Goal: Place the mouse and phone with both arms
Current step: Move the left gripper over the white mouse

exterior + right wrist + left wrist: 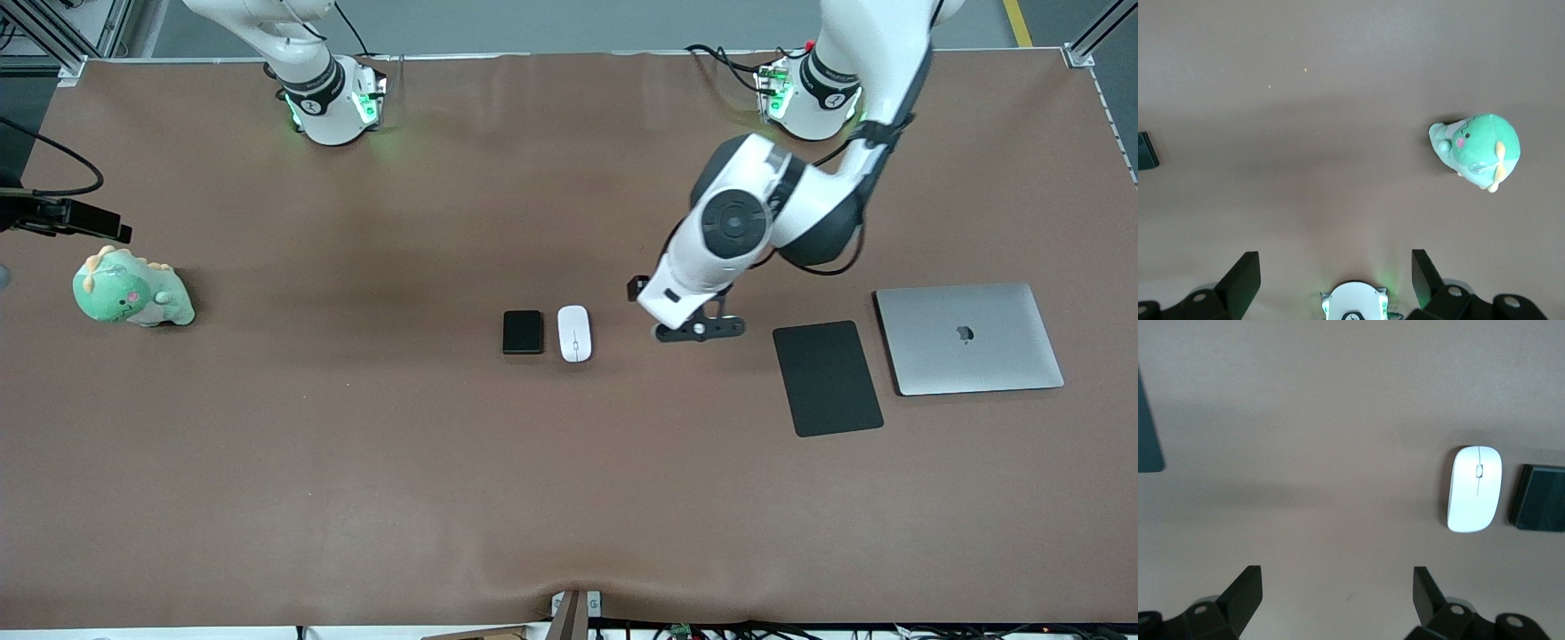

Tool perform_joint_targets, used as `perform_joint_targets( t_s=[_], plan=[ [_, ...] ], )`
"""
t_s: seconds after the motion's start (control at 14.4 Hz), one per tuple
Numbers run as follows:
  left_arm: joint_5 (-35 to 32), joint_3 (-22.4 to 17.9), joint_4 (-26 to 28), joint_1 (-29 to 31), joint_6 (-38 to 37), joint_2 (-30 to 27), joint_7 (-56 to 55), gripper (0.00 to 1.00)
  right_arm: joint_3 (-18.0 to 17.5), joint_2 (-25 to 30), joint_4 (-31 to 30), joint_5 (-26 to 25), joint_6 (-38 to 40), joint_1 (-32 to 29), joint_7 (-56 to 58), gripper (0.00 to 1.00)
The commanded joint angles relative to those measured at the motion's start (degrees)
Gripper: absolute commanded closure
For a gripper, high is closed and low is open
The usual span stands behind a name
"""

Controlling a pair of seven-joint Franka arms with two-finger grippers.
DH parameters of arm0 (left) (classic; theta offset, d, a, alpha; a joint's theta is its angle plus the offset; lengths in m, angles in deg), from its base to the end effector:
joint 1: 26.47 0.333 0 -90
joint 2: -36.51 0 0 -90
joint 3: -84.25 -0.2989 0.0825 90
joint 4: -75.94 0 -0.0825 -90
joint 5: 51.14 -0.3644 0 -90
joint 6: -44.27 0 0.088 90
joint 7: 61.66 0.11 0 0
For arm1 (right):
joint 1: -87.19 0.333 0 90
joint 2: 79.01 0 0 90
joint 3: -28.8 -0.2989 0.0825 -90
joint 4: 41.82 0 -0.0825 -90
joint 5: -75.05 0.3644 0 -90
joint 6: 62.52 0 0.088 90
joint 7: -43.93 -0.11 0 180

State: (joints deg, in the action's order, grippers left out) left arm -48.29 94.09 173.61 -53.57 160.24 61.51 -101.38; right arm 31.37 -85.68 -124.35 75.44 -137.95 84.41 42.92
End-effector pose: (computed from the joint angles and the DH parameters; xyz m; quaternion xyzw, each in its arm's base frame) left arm 0.5050 -0.3717 0.3261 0.9959 0.0422 -0.0797 0.0112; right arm 0.5370 -0.0480 0.5801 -0.9913 0.0548 0.1197 0.0053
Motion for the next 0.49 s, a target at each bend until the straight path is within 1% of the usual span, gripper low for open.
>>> perform_joint_targets(
  t_s=[0.0,0.28,0.42],
  plan=[
    [-2.1,-0.3,-0.3,-3.4,4.6,3.9,-6.1,0.00,-0.1,-0.7,0.0,-0.2,0.5,2.0,-0.3,0.00],
    [-2.5,-0.3,-0.5,-6.8,12.0,8.5,-11.1,0.00,-0.1,-3.3,-0.1,1.5,-0.4,3.1,-0.4,0.00],
    [-4.7,-0.3,-1.3,-8.0,14.9,10.8,-14.5,0.00,-0.1,-4.5,-0.7,3.5,-1.4,3.6,-0.4,0.00]
  ],
)
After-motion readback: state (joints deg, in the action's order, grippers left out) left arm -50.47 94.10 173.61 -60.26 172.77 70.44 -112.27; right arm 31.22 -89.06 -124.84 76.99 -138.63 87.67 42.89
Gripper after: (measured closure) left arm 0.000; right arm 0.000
